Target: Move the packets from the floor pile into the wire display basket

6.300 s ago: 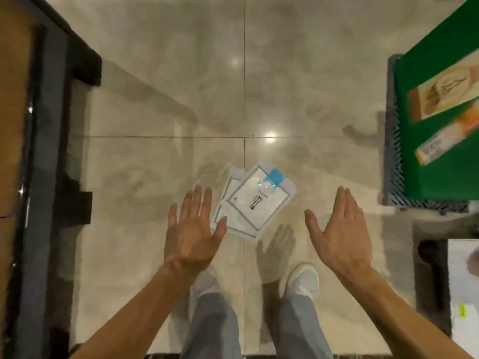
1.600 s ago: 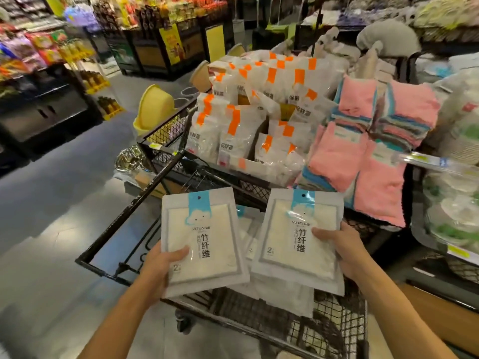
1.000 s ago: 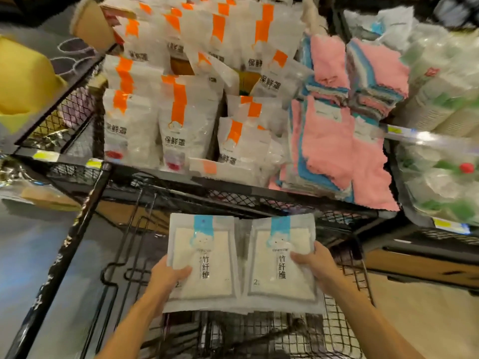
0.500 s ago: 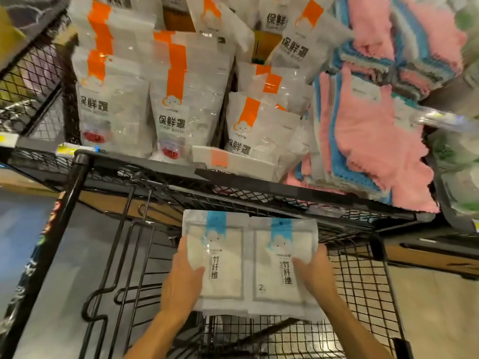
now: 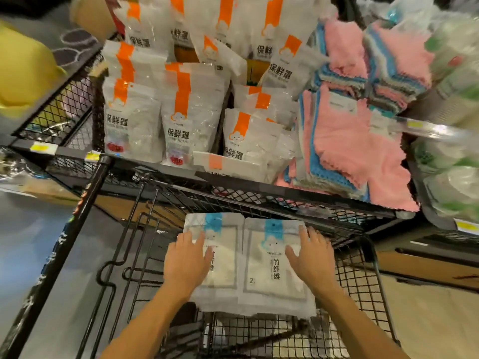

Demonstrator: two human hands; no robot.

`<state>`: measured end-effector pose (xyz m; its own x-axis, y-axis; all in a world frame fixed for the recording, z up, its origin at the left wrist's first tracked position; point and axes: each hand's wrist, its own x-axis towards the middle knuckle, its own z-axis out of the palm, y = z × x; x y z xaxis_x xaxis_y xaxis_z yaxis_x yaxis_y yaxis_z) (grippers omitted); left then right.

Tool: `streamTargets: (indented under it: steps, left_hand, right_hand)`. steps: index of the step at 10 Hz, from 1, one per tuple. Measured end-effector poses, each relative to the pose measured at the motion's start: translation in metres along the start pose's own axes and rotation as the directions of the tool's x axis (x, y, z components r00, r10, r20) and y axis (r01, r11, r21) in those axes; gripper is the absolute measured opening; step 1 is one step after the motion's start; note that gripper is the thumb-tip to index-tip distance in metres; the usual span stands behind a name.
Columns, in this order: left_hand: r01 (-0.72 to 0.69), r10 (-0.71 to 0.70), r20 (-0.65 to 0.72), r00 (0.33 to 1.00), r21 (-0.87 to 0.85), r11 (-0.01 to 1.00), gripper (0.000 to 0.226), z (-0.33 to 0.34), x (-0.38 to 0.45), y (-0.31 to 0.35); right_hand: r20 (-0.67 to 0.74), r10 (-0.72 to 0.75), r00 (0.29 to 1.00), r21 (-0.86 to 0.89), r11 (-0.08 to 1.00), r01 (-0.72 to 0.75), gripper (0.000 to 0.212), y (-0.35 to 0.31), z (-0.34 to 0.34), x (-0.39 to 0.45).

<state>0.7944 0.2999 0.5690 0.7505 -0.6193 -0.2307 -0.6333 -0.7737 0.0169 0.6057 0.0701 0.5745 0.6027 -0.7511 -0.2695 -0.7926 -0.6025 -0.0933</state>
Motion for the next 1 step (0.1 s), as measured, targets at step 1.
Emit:
streamTargets:
  steps: [1]
  left_hand:
    - [-0.024, 0.024, -0.005, 1.0, 0.005, 1.0, 0.061, -0.0539, 0.0033, 0.0156]
  right_hand:
    - [-0.044, -0.057, 0.997, 0.014, 0.998, 0.058, 0.069, 0.0042, -0.0446, 0.0017]
